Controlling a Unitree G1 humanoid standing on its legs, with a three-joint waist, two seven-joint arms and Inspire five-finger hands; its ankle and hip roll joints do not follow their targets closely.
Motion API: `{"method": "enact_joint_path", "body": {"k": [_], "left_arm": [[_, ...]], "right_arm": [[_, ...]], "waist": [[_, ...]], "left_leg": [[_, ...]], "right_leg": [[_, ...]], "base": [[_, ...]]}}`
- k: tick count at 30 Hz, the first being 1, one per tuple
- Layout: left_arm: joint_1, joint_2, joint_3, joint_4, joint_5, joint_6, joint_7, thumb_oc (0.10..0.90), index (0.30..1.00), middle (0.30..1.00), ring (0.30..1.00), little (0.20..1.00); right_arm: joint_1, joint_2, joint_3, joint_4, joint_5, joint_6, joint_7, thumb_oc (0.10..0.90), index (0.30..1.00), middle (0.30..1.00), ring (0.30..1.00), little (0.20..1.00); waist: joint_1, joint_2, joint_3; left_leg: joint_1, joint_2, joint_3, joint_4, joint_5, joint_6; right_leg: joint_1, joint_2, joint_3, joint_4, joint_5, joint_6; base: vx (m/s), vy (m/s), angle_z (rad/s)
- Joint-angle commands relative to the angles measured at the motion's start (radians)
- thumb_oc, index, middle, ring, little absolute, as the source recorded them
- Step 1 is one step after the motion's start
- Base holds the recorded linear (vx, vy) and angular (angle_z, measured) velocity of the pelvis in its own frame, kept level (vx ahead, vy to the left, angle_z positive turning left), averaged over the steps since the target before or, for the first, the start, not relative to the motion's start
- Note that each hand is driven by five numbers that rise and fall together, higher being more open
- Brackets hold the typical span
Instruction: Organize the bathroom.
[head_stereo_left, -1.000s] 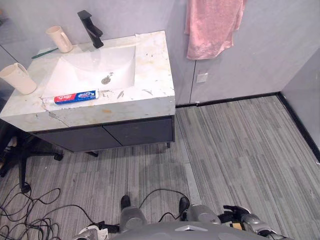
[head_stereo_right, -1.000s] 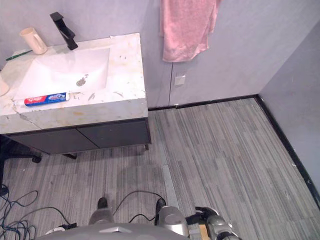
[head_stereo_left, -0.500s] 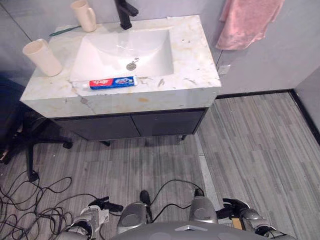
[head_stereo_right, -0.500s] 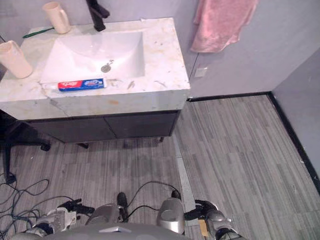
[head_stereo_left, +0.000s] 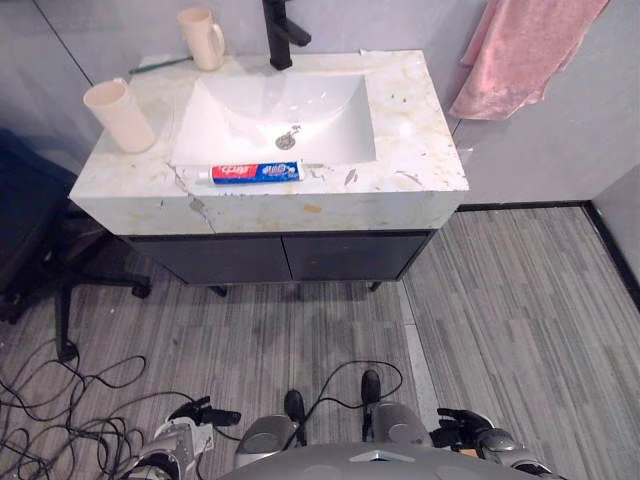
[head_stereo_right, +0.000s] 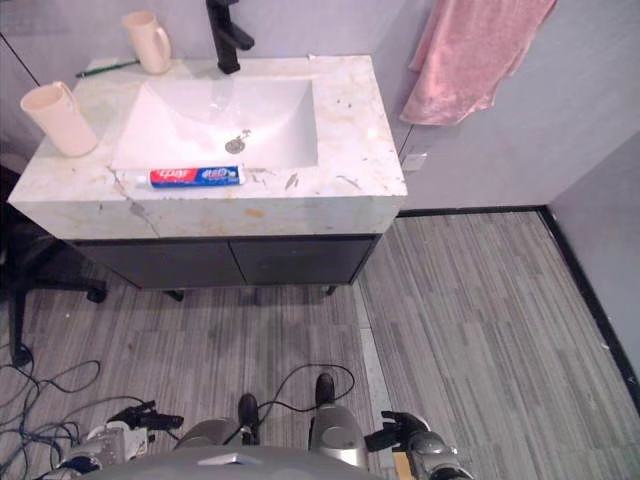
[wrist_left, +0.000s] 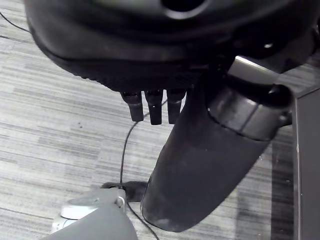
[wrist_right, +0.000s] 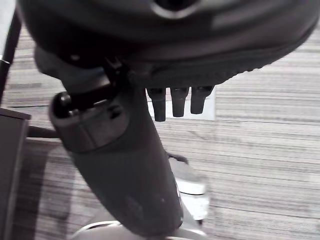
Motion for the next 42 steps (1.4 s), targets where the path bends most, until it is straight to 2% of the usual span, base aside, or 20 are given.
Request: {"method": "enact_joint_path", "body": {"k": [1, 3, 4, 7, 8, 9, 12, 15, 17, 18, 20, 21, 22, 24, 28, 30, 32, 35, 40, 42], "left_arm": [[-0.03, 0.047, 0.029, 0.009, -0.112, -0.066, 0.061, 0.8, 0.9, 0.9, 0.9, 0.9], [-0.029, 0.047, 0.059, 0.009, -0.14, -0.107, 0.121, 0.8, 0.9, 0.9, 0.9, 0.9], [-0.031, 0.067, 0.129, -0.017, -0.238, -0.197, 0.277, 0.8, 0.9, 0.9, 0.9, 0.9], [-0.043, 0.127, 0.241, -0.102, -0.284, -0.37, 0.54, 0.8, 0.9, 0.9, 0.9, 0.9], [-0.044, 0.134, 0.255, -0.118, -0.283, -0.383, 0.567, 0.8, 0.9, 0.9, 0.9, 0.9], [-0.048, 0.154, 0.313, -0.205, -0.252, -0.468, 0.695, 0.8, 0.9, 0.9, 0.9, 0.9], [-0.064, 0.185, 0.397, -0.373, -0.163, -0.598, 0.854, 0.8, 0.9, 0.9, 0.9, 0.9], [-0.079, 0.211, 0.426, -0.527, -0.038, -0.606, 0.96, 0.8, 0.9, 0.9, 0.9, 0.9], [-0.09, 0.291, 0.456, -0.711, 0.084, -0.546, 1.001, 0.8, 0.9, 0.9, 0.9, 0.9], [-0.09, 0.295, 0.458, -0.721, 0.098, -0.545, 1.0, 0.8, 0.9, 0.9, 0.9, 0.9], [-0.091, 0.382, 0.484, -0.894, 0.159, -0.438, 0.879, 0.8, 0.9, 0.9, 0.9, 0.9], [-0.087, 0.418, 0.491, -0.98, 0.179, -0.375, 0.743, 0.8, 0.9, 0.9, 0.9, 0.9], [-0.087, 0.424, 0.492, -0.992, 0.186, -0.383, 0.711, 0.8, 0.9, 0.9, 0.9, 0.9], [-0.081, 0.516, 0.484, -1.115, 0.215, -0.281, 0.569, 0.8, 0.9, 0.9, 0.9, 0.9], [-0.102, 0.636, 0.482, -1.253, 0.17, -0.25, 0.359, 0.8, 0.9, 0.9, 0.9, 0.9], [-0.135, 0.69, 0.469, -1.299, 0.123, -0.169, 0.226, 0.8, 0.9, 0.9, 0.9, 0.9], [-0.15, 0.718, 0.452, -1.3, 0.107, -0.158, 0.18, 0.8, 0.9, 0.9, 0.9, 0.9], [-0.252, 0.851, 0.369, -1.266, 0.019, -0.037, -0.091, 0.8, 0.9, 0.9, 0.9, 0.9], [-0.401, 0.942, 0.221, -1.122, -0.003, 0.002, -0.22, 0.8, 0.9, 0.9, 0.9, 0.9], [-0.518, 0.99, 0.1, -0.993, 0.028, 0.017, -0.3, 0.8, 0.9, 0.9, 0.9, 0.9]], "right_arm": [[-0.008, -0.063, 0.005, -0.017, 0.022, -0.01, -0.019, 0.8, 0.9, 0.9, 0.9, 0.9], [-0.002, -0.065, 0.003, -0.019, 0.016, -0.01, -0.021, 0.8, 0.9, 0.9, 0.9, 0.9], [0.0, -0.066, 0.003, -0.01, 0.026, -0.02, -0.02, 0.8, 0.9, 0.9, 0.9, 0.9], [0.009, -0.055, 0.009, -0.005, 0.035, -0.022, -0.029, 0.8, 0.9, 0.9, 0.9, 0.9], [0.009, -0.052, 0.011, -0.005, 0.036, -0.022, -0.03, 0.8, 0.9, 0.9, 0.9, 0.9], [0.018, -0.038, 0.015, -0.005, 0.039, -0.015, -0.039, 0.8, 0.9, 0.9, 0.9, 0.9], [0.031, -0.016, 0.021, 0.003, 0.03, -0.017, -0.043, 0.8, 0.9, 0.9, 0.9, 0.9], [0.033, -0.01, 0.028, 0.007, 0.037, -0.014, -0.045, 0.8, 0.9, 0.9, 0.9, 0.9], [0.038, -0.012, 0.028, 0.004, 0.044, -0.006, -0.043, 0.8, 0.9, 0.9, 0.9, 0.9], [0.038, -0.012, 0.028, 0.004, 0.045, -0.004, -0.043, 0.8, 0.9, 0.9, 0.9, 0.9], [0.042, -0.015, 0.022, 0.004, 0.043, 0.01, -0.039, 0.8, 0.9, 0.9, 0.9, 0.9], [0.042, -0.016, 0.016, 0.003, 0.033, 0.019, -0.031, 0.8, 0.9, 0.9, 0.9, 0.9], [0.043, -0.016, 0.015, 0.003, 0.03, 0.02, -0.029, 0.8, 0.9, 0.9, 0.9, 0.9], [0.039, -0.021, 0.009, 0.007, 0.025, 0.03, -0.02, 0.8, 0.9, 0.9, 0.9, 0.9], [0.023, -0.027, 0.007, 0.031, 0.023, 0.036, -0.002, 0.8, 0.9, 0.9, 0.9, 0.9], [0.009, -0.033, 0.014, 0.047, 0.025, 0.04, 0.007, 0.8, 0.9, 0.9, 0.9, 0.9], [0.002, -0.035, 0.017, 0.05, 0.024, 0.045, 0.01, 0.8, 0.9, 0.9, 0.9, 0.9], [-0.027, -0.054, 0.04, 0.061, 0.037, 0.072, 0.03, 0.8, 0.9, 0.9, 0.9, 0.9], [-0.046, -0.064, 0.057, 0.08, 0.072, 0.119, 0.035, 0.8, 0.9, 0.9, 0.9, 0.9], [-0.05, -0.064, 0.065, 0.1, 0.062, 0.13, 0.044, 0.8, 0.9, 0.9, 0.9, 0.9]], "waist": [[-0.005, -0.013, -0.01], [-0.006, -0.012, -0.017], [-0.004, -0.011, -0.023], [0.001, -0.014, -0.031], [0.002, -0.015, -0.032], [0.009, -0.02, -0.036], [0.025, -0.03, -0.043], [0.033, -0.033, -0.051], [0.039, -0.032, -0.062], [0.04, -0.032, -0.063], [0.048, -0.029, -0.073], [0.051, -0.028, -0.077], [0.052, -0.028, -0.078], [0.059, -0.019, -0.078], [0.067, -0.004, -0.075], [0.067, 0.007, -0.074], [0.066, 0.012, -0.073], [0.055, 0.035, -0.067], [0.032, 0.057, -0.064], [0.019, 0.068, -0.063]], "left_leg": [[-0.016, 0.092, -0.018, 0.101, -0.025, -0.015], [-0.009, 0.093, -0.019, 0.089, -0.023, -0.017], [0.004, 0.097, -0.016, 0.072, -0.018, -0.024], [0.014, 0.104, -0.011, 0.062, -0.017, -0.028], [0.015, 0.105, -0.011, 0.061, -0.018, -0.028], [0.019, 0.11, -0.008, 0.059, -0.022, -0.029], [0.034, 0.117, -0.002, 0.048, -0.027, -0.032], [0.041, 0.121, 0.0, 0.042, -0.03, -0.032], [0.046, 0.126, 0.002, 0.042, -0.033, -0.031], [0.046, 0.126, 0.002, 0.042, -0.033, -0.032], [0.052, 0.129, 0.006, 0.041, -0.037, -0.031], [0.055, 0.131, 0.01, 0.038, -0.037, -0.032], [0.056, 0.131, 0.011, 0.037, -0.037, -0.032], [0.055, 0.132, 0.011, 0.038, -0.036, -0.034], [0.056, 0.136, 0.016, 0.039, -0.03, -0.039], [0.056, 0.138, 0.022, 0.039, -0.027, -0.042], [0.057, 0.138, 0.024, 0.039, -0.025, -0.042], [0.059, 0.142, 0.031, 0.047, -0.004, -0.047], [0.064, 0.143, 0.04, 0.05, 0.014, -0.049], [0.068, 0.14, 0.048, 0.048, 0.022, -0.047]], "right_leg": [[-0.002, -0.017, -0.004, 0.036, -0.088, 0.026], [0.004, -0.015, -0.004, 0.029, -0.09, 0.025], [0.011, -0.019, -0.013, 0.017, -0.089, 0.03], [0.017, -0.026, -0.019, 0.007, -0.087, 0.035], [0.017, -0.026, -0.02, 0.005, -0.087, 0.036], [0.02, -0.031, -0.025, -0.005, -0.08, 0.041], [0.029, -0.039, -0.045, -0.026, -0.064, 0.052], [0.033, -0.037, -0.05, -0.027, -0.065, 0.052], [0.037, -0.033, -0.052, -0.026, -0.07, 0.051], [0.038, -0.032, -0.052, -0.026, -0.071, 0.051], [0.048, -0.028, -0.055, -0.029, -0.076, 0.049], [0.051, -0.026, -0.058, -0.032, -0.078, 0.048], [0.053, -0.026, -0.059, -0.033, -0.078, 0.048], [0.058, -0.023, -0.059, -0.034, -0.08, 0.047], [0.065, -0.02, -0.061, -0.035, -0.082, 0.048], [0.065, -0.018, -0.057, -0.033, -0.082, 0.049], [0.065, -0.017, -0.056, -0.033, -0.082, 0.05], [0.067, -0.011, -0.04, -0.031, -0.082, 0.052], [0.068, -0.007, -0.023, -0.028, -0.081, 0.051], [0.068, -0.005, -0.015, -0.027, -0.079, 0.052]], "base": [[0.08, 0.025, 0.14], [0.06, 0.038, 0.13], [0.05, 0.045, 0.06], [0.03, 0.015, 0.06], [0.03, -0.037, 0.14], [0.04, -0.051, 0.11], [0.04, -0.084, 0.05], [0.04, -0.067, 0.1], [0.07, -0.076, 0.14], [0.06, -0.05, 0.06], [0.07, -0.056, 0.06], [0.04, -0.041, 0.08], [0.03, -0.036, 0.08], [0.01, -0.013, 0.03], [0.0, -0.009, 0.06], [-0.02, 0.009, 0.05], [0.0, 0.0, 0.0], [-0.02, 0.03, -0.02], [-0.02, 0.047, -0.07], [-0.01, 0.044, -0.03]]}}
